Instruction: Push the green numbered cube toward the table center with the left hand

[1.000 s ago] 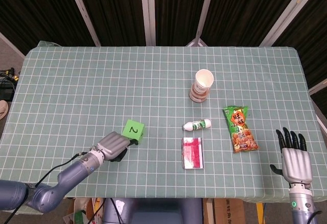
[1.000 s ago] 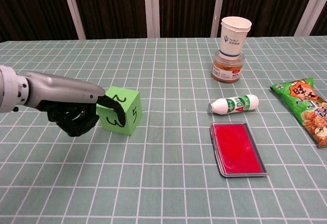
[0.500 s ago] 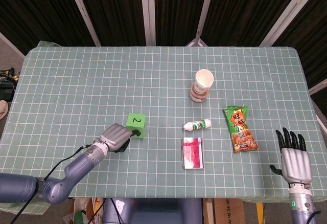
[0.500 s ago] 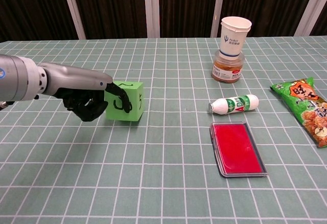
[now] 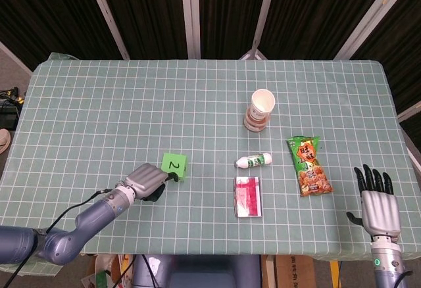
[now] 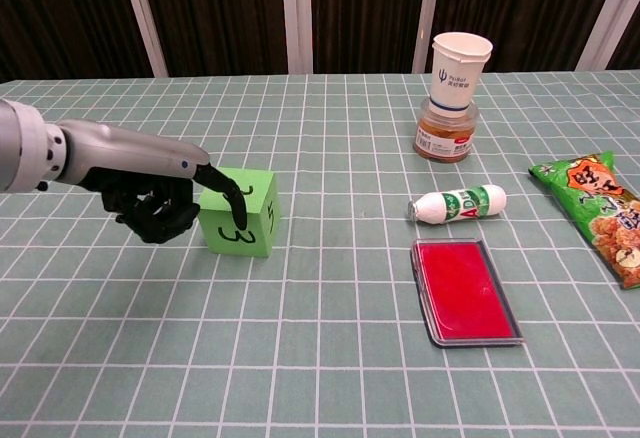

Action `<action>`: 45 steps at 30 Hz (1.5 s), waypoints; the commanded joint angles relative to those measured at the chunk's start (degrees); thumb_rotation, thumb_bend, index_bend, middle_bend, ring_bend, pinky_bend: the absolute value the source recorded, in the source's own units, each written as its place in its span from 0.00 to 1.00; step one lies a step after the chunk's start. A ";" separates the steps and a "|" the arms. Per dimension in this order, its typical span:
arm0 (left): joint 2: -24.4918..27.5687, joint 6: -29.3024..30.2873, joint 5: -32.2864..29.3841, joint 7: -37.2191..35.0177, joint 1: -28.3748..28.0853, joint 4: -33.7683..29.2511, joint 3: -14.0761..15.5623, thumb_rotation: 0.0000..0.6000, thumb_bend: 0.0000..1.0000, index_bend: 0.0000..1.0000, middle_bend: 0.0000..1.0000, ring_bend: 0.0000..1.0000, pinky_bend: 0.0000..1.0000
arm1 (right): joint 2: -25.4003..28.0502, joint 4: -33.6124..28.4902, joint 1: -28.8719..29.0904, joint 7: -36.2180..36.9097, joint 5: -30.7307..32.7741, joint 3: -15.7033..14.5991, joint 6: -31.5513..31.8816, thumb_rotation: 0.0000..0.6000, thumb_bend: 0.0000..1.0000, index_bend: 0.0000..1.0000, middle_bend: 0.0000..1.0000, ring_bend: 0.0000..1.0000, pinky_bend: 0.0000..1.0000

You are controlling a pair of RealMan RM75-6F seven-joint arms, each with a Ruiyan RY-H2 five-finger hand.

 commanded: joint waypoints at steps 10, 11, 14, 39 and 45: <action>10.89 -0.17 9.42 -13.45 5.98 -8.03 -4.06 1.00 0.84 0.28 0.69 0.53 0.67 | -0.44 0.24 -0.03 -0.77 0.25 0.19 0.64 1.00 0.05 0.07 0.00 0.03 0.00; 12.03 0.10 10.67 -14.85 6.85 -8.72 -4.39 1.00 0.79 0.28 0.62 0.48 0.62 | -0.49 0.24 -0.02 -0.86 0.26 0.18 0.67 1.00 0.05 0.07 0.00 0.03 0.00; 17.18 2.74 17.68 -17.98 10.93 -10.42 -4.34 1.00 0.64 0.28 0.46 0.33 0.46 | -0.52 0.12 0.01 -1.02 0.12 0.06 0.62 1.00 0.05 0.07 0.00 0.03 0.00; 6.43 49.93 41.31 -20.76 48.05 14.93 3.78 1.00 0.45 0.25 0.18 0.05 0.13 | 0.07 4.24 -0.69 11.30 -14.40 -1.44 6.74 1.00 0.04 0.07 0.00 0.03 0.00; 5.39 50.79 42.76 -22.11 49.75 17.11 3.17 1.00 0.45 0.25 0.18 0.05 0.13 | 1.50 3.66 -1.37 13.87 -17.17 -2.06 8.31 1.00 0.04 0.07 0.00 0.03 0.00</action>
